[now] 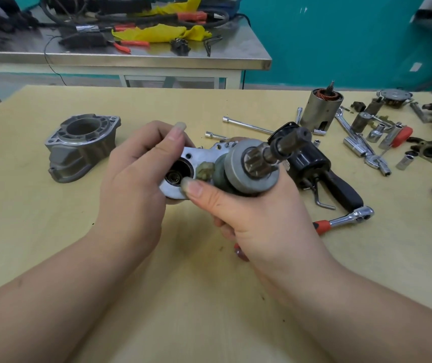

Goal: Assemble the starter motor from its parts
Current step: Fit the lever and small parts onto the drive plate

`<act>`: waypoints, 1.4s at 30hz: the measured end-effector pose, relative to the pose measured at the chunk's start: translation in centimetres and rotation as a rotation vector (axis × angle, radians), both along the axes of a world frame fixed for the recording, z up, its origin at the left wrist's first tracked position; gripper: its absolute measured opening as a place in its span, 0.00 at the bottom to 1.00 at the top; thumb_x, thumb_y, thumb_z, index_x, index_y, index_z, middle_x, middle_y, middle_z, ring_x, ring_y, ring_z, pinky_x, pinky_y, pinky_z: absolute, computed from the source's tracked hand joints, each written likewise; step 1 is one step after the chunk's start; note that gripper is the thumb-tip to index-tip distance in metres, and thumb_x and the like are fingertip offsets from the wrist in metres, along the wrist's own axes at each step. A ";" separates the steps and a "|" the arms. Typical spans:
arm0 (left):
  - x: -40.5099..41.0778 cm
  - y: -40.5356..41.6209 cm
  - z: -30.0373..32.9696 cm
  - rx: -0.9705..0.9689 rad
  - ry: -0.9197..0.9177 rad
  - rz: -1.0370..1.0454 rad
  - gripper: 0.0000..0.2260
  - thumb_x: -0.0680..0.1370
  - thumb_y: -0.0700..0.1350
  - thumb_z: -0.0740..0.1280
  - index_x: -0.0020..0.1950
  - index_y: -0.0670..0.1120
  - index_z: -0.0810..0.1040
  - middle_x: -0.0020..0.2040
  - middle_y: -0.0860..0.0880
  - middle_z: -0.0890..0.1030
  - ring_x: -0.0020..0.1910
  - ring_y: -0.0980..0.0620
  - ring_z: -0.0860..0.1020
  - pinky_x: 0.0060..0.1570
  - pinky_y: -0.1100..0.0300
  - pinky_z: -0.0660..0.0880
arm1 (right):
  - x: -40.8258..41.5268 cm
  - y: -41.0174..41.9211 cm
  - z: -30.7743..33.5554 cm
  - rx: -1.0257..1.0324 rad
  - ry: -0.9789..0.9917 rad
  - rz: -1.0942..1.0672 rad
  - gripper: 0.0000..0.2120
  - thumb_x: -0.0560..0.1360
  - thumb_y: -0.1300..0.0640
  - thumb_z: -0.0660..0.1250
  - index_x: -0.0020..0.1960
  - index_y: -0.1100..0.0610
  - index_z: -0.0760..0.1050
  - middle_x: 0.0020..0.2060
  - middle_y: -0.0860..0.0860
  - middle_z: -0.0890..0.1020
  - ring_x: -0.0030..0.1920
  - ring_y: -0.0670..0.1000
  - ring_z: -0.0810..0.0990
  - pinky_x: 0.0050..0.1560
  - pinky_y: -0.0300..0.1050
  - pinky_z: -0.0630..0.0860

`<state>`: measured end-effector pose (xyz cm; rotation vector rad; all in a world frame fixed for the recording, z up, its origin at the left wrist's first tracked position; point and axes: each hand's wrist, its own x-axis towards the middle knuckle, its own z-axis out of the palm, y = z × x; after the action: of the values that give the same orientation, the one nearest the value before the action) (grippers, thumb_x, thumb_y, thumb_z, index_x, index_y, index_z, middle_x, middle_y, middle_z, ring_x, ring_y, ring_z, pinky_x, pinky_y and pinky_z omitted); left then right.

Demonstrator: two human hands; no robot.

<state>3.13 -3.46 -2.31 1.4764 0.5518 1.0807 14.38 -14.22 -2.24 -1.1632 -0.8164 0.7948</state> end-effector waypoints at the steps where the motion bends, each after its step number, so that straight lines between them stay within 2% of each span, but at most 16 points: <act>1: 0.0 0.0 0.0 -0.026 0.014 -0.015 0.13 0.82 0.51 0.67 0.39 0.47 0.77 0.34 0.49 0.73 0.31 0.52 0.70 0.28 0.63 0.66 | 0.1 -0.1 0.0 -0.018 -0.005 -0.005 0.23 0.70 0.60 0.82 0.58 0.67 0.75 0.33 0.43 0.77 0.28 0.41 0.75 0.29 0.27 0.68; 7: 0.2 0.4 -0.1 -0.233 0.043 -0.074 0.10 0.79 0.52 0.68 0.42 0.49 0.81 0.38 0.48 0.77 0.35 0.50 0.73 0.29 0.61 0.69 | 0.9 0.0 0.0 -0.099 -0.099 -0.021 0.21 0.69 0.57 0.83 0.55 0.60 0.77 0.35 0.42 0.78 0.33 0.42 0.76 0.34 0.31 0.69; 11: 0.4 0.5 -1.1 -0.351 0.079 -0.141 0.12 0.78 0.54 0.67 0.46 0.45 0.81 0.42 0.44 0.79 0.40 0.46 0.75 0.42 0.52 0.68 | 2.0 0.1 -0.2 -0.229 -0.134 -0.015 0.20 0.69 0.53 0.83 0.54 0.55 0.77 0.33 0.44 0.79 0.31 0.46 0.76 0.29 0.39 0.70; 13: 0.7 0.3 -1.5 -0.381 0.076 -0.115 0.11 0.78 0.54 0.68 0.48 0.46 0.80 0.42 0.44 0.79 0.43 0.46 0.75 0.47 0.48 0.66 | 2.5 0.3 -0.3 -0.277 -0.162 0.013 0.19 0.70 0.52 0.83 0.56 0.55 0.80 0.35 0.47 0.81 0.30 0.49 0.76 0.26 0.38 0.69; 15: 0.9 0.4 -2.0 -0.268 0.133 -0.060 0.11 0.80 0.55 0.68 0.46 0.47 0.79 0.41 0.49 0.79 0.42 0.49 0.75 0.46 0.53 0.67 | 2.7 0.4 -0.3 -0.297 -0.169 0.027 0.17 0.71 0.52 0.82 0.56 0.55 0.82 0.37 0.48 0.83 0.30 0.49 0.77 0.24 0.37 0.68; 18: 1.4 0.5 -2.1 -0.075 0.212 0.014 0.12 0.86 0.51 0.64 0.45 0.46 0.76 0.37 0.56 0.76 0.36 0.57 0.72 0.35 0.65 0.68 | 3.0 0.6 -0.3 -0.306 -0.125 0.039 0.16 0.71 0.53 0.82 0.54 0.55 0.82 0.37 0.50 0.83 0.29 0.48 0.76 0.24 0.38 0.68; 20: 1.6 0.2 -2.0 -0.092 0.199 0.033 0.15 0.85 0.53 0.64 0.46 0.43 0.76 0.38 0.49 0.76 0.38 0.54 0.72 0.38 0.60 0.68 | 3.1 0.6 -0.3 -0.306 -0.113 0.035 0.15 0.71 0.54 0.82 0.54 0.55 0.83 0.36 0.49 0.83 0.29 0.47 0.76 0.23 0.37 0.68; 23: 1.7 -0.4 -2.0 -0.156 0.103 0.066 0.23 0.81 0.56 0.65 0.50 0.33 0.73 0.46 0.31 0.75 0.44 0.46 0.72 0.47 0.49 0.66 | 2.9 0.5 -0.1 -0.272 -0.144 0.037 0.12 0.71 0.56 0.82 0.52 0.54 0.84 0.33 0.45 0.82 0.29 0.44 0.76 0.24 0.35 0.70; 25: 1.7 -0.6 -2.1 -0.163 0.059 0.067 0.25 0.81 0.55 0.65 0.51 0.30 0.73 0.49 0.27 0.75 0.45 0.42 0.72 0.49 0.48 0.66 | 2.7 0.5 0.1 -0.294 -0.172 0.037 0.13 0.71 0.53 0.82 0.51 0.53 0.83 0.31 0.47 0.80 0.28 0.46 0.76 0.26 0.41 0.71; 27: 1.5 -0.7 -2.5 -0.112 0.067 0.072 0.21 0.82 0.52 0.64 0.49 0.32 0.77 0.49 0.29 0.77 0.44 0.46 0.76 0.47 0.54 0.70 | 2.6 0.5 0.1 -0.326 -0.198 0.037 0.16 0.70 0.52 0.82 0.52 0.54 0.80 0.29 0.47 0.78 0.26 0.46 0.75 0.27 0.44 0.71; 30: 1.1 -0.9 -3.1 -0.017 0.119 0.107 0.11 0.86 0.38 0.62 0.49 0.35 0.79 0.42 0.41 0.80 0.39 0.61 0.76 0.41 0.71 0.72 | 2.4 0.4 0.1 -0.308 -0.185 0.039 0.18 0.70 0.56 0.82 0.53 0.58 0.78 0.28 0.42 0.77 0.23 0.41 0.74 0.23 0.35 0.70; 32: 1.1 -0.9 -3.1 0.020 0.189 0.126 0.09 0.84 0.31 0.61 0.48 0.33 0.79 0.42 0.42 0.79 0.38 0.61 0.74 0.39 0.74 0.69 | 2.3 0.4 0.1 -0.297 -0.166 0.053 0.17 0.70 0.57 0.82 0.53 0.58 0.77 0.28 0.41 0.77 0.23 0.40 0.74 0.23 0.32 0.70; 36: 1.4 -0.7 -2.4 -0.029 0.156 0.147 0.10 0.83 0.35 0.63 0.46 0.37 0.82 0.41 0.46 0.81 0.38 0.62 0.77 0.37 0.71 0.70 | 2.5 0.4 0.1 -0.331 -0.158 0.055 0.18 0.71 0.54 0.82 0.54 0.57 0.78 0.28 0.44 0.77 0.22 0.42 0.73 0.25 0.39 0.69; 39: 1.3 -0.5 -2.2 -0.217 0.078 0.093 0.08 0.77 0.45 0.67 0.41 0.45 0.84 0.41 0.46 0.82 0.42 0.50 0.79 0.43 0.57 0.72 | 2.6 0.4 0.2 -0.360 -0.148 0.074 0.19 0.69 0.49 0.83 0.54 0.53 0.80 0.28 0.48 0.77 0.23 0.44 0.72 0.28 0.43 0.68; 40: 1.2 -0.4 -2.2 -0.243 0.066 0.085 0.08 0.76 0.46 0.67 0.39 0.46 0.84 0.40 0.45 0.81 0.42 0.47 0.78 0.44 0.52 0.70 | 2.6 0.4 0.2 -0.364 -0.149 0.075 0.19 0.68 0.48 0.83 0.52 0.51 0.79 0.28 0.48 0.77 0.24 0.45 0.73 0.29 0.44 0.68; 42: 0.9 -0.2 -2.4 -0.172 0.105 0.085 0.09 0.79 0.44 0.67 0.40 0.43 0.81 0.40 0.45 0.79 0.41 0.49 0.77 0.43 0.52 0.70 | 2.7 0.4 0.3 -0.365 -0.160 0.096 0.16 0.68 0.48 0.82 0.46 0.50 0.78 0.28 0.50 0.76 0.26 0.48 0.72 0.29 0.44 0.68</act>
<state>4.07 -3.64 -4.75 1.3741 0.7689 0.9987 17.12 -13.85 -1.98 -1.5358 -0.8866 0.9661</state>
